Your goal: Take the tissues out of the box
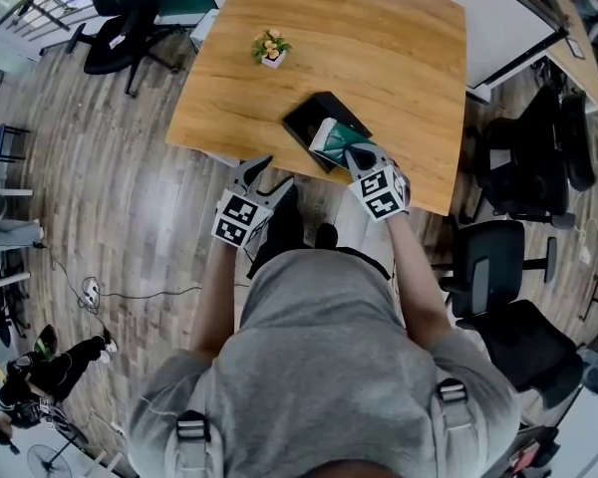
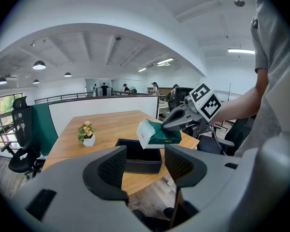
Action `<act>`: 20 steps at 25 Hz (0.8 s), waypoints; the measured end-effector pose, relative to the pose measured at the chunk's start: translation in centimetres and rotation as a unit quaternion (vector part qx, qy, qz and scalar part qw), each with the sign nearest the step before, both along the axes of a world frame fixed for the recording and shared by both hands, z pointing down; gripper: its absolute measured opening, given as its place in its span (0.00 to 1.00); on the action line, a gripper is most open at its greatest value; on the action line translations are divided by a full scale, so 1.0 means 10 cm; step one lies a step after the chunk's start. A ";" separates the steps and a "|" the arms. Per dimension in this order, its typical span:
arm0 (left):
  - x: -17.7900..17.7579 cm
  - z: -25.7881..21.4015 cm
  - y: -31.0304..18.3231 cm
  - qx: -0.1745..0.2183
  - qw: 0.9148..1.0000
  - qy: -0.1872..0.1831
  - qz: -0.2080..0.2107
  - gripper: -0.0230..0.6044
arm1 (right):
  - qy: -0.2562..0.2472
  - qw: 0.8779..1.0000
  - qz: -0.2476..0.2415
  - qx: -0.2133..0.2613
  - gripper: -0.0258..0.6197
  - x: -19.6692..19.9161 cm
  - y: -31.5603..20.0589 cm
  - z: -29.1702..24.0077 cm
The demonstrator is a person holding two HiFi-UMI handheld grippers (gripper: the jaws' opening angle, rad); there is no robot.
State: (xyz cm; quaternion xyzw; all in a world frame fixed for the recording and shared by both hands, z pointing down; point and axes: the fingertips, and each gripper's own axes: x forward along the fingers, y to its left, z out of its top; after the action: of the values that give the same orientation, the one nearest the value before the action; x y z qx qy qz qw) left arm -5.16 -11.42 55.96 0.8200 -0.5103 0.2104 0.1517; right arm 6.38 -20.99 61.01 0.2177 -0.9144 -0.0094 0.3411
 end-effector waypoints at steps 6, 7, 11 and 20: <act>0.14 0.02 0.06 0.001 1.000 -0.002 -0.002 0.45 | 0.008 1.000 -0.010 0.011 0.04 0.12 0.08 0.01; 0.16 0.03 0.07 -0.001 1.000 -0.002 -0.002 0.45 | 0.008 1.000 -0.010 0.011 0.04 0.14 0.09 0.02; 0.22 0.05 0.10 -0.005 1.000 -0.005 -0.001 0.45 | 0.009 1.000 -0.007 0.013 0.04 0.22 0.10 0.02; 0.27 0.08 0.17 -0.009 1.000 -0.011 -0.005 0.45 | 0.014 1.000 -0.007 0.008 0.04 0.31 0.15 0.10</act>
State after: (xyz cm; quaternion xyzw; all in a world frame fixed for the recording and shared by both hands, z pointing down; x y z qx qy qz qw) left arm -2.43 -9.68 56.72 0.8138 -0.5141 0.2230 0.1542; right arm 9.47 -19.46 62.03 0.2136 -0.9111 -0.0226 0.3517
